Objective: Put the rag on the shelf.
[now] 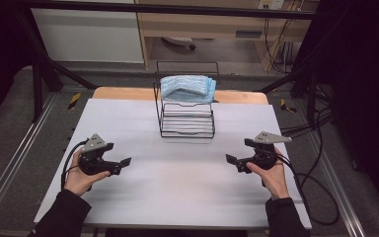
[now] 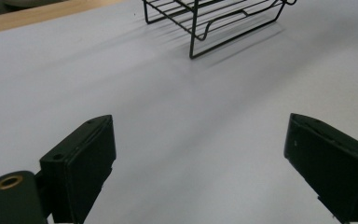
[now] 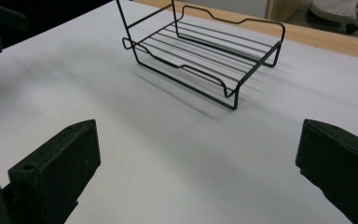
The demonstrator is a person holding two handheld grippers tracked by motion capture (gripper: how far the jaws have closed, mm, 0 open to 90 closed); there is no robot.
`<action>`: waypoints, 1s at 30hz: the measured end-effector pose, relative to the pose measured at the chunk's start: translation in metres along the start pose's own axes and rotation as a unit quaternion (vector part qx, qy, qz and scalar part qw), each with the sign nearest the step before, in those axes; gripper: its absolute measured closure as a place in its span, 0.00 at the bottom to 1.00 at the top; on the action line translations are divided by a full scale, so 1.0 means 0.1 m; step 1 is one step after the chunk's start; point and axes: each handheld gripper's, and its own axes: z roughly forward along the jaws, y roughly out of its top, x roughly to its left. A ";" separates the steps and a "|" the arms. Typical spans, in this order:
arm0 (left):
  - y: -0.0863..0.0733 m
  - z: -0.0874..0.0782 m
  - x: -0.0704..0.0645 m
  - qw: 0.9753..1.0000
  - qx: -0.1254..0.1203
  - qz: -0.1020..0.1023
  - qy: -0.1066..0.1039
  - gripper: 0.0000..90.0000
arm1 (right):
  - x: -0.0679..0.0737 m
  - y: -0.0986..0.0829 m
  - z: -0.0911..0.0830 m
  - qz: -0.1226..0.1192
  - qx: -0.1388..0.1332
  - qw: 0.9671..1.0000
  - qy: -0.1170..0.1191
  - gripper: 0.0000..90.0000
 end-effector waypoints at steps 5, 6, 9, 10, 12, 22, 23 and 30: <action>-0.18 0.00 0.03 1.000 0.007 -0.005 0.001 0.10 | -0.02 -0.19 -0.01 -0.006 0.012 1.000 0.004 0.01; -0.20 -0.01 0.03 1.000 0.011 -0.002 0.004 0.10 | -0.03 -0.23 -0.02 -0.003 0.013 1.000 0.004 0.01; -0.27 -0.03 0.03 1.000 0.011 -0.003 0.005 0.10 | -0.06 -0.35 -0.03 0.000 0.018 1.000 0.007 0.01; -0.29 -0.04 0.03 1.000 0.011 -0.003 0.003 0.10 | -0.06 -0.39 -0.04 0.002 0.019 1.000 0.007 0.01; -0.34 -0.04 0.03 1.000 0.015 0.000 0.002 0.10 | -0.08 -0.45 -0.05 0.004 0.021 1.000 0.007 0.01; -0.47 -0.01 -0.01 1.000 0.029 0.009 -0.001 0.10 | -0.13 -0.68 -0.12 0.008 0.027 1.000 0.009 0.01; -0.48 0.00 -0.01 1.000 0.028 0.009 -0.002 0.10 | -0.13 -0.68 -0.12 0.009 0.028 1.000 0.009 0.01; -0.50 0.00 0.01 1.000 0.028 0.004 -0.002 0.10 | -0.12 -0.70 -0.12 0.009 0.032 0.999 0.007 0.01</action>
